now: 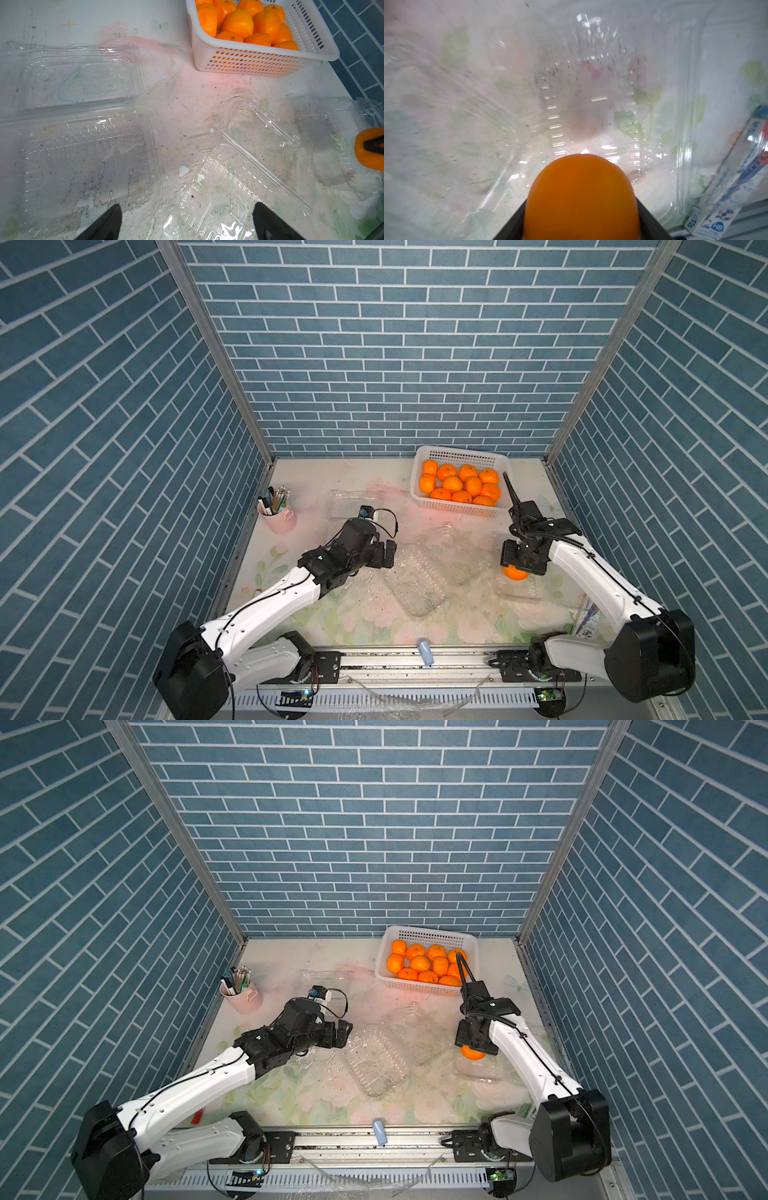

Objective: Take oranges out of containers
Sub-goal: Pick up the orange from the packing box, then place the orange in the basket.

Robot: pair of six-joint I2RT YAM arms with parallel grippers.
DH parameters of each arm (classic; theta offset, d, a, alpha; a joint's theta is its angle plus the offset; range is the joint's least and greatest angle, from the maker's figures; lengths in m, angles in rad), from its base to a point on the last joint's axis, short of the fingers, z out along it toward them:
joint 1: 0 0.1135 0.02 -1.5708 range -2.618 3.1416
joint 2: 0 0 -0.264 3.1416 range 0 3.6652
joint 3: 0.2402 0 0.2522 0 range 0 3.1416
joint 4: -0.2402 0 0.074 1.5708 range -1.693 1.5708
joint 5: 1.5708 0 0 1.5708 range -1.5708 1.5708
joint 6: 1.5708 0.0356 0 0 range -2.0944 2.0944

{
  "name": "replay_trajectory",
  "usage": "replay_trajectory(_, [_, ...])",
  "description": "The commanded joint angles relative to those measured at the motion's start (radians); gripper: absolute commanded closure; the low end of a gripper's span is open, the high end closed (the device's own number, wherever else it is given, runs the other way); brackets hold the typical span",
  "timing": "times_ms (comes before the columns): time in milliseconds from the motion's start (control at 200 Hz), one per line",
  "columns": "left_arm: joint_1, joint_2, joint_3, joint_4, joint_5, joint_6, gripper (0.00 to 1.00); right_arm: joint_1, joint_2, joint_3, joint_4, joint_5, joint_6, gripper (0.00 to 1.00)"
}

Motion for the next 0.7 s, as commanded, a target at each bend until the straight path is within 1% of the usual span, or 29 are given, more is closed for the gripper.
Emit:
replay_trajectory(0, [0.006,0.007,0.03,0.002,0.008,0.006,0.01,0.002,-0.018,0.092,-0.025,-0.04,-0.079,0.58])
replay_trajectory(95, [0.006,-0.003,0.03,0.0,0.006,0.004,0.01,0.002,0.014,0.176,0.033,-0.071,-0.135,0.58])
replay_trajectory(235, [0.006,-0.022,0.036,-0.034,-0.008,0.009,0.01,0.001,0.114,0.307,0.168,-0.112,-0.197,0.61])
replay_trajectory(305, [0.006,-0.039,0.035,-0.057,-0.022,0.011,0.01,0.001,0.177,0.369,0.262,-0.177,-0.222,0.62])
replay_trajectory(335, [0.006,-0.048,0.033,-0.067,-0.028,0.012,0.01,0.001,0.204,0.398,0.297,-0.182,-0.225,0.63])
replay_trajectory(345, [0.006,-0.051,0.033,-0.069,-0.031,0.012,0.01,0.002,0.216,0.408,0.307,-0.208,-0.227,0.63])
replay_trajectory(385, [0.006,-0.064,0.031,-0.08,-0.038,0.01,0.01,0.001,0.26,0.447,0.354,-0.252,-0.238,0.64])
replay_trajectory(470, [0.006,-0.091,0.02,-0.095,-0.056,0.003,0.01,0.0,0.35,0.507,0.464,-0.282,-0.247,0.65])
replay_trajectory(555, [0.006,-0.108,0.013,-0.109,-0.065,-0.001,0.01,0.0,0.441,0.563,0.574,-0.35,-0.267,0.65])
replay_trajectory(695, [0.006,-0.115,0.014,-0.134,-0.075,-0.004,0.01,-0.001,0.598,0.683,0.66,-0.446,-0.355,0.65])
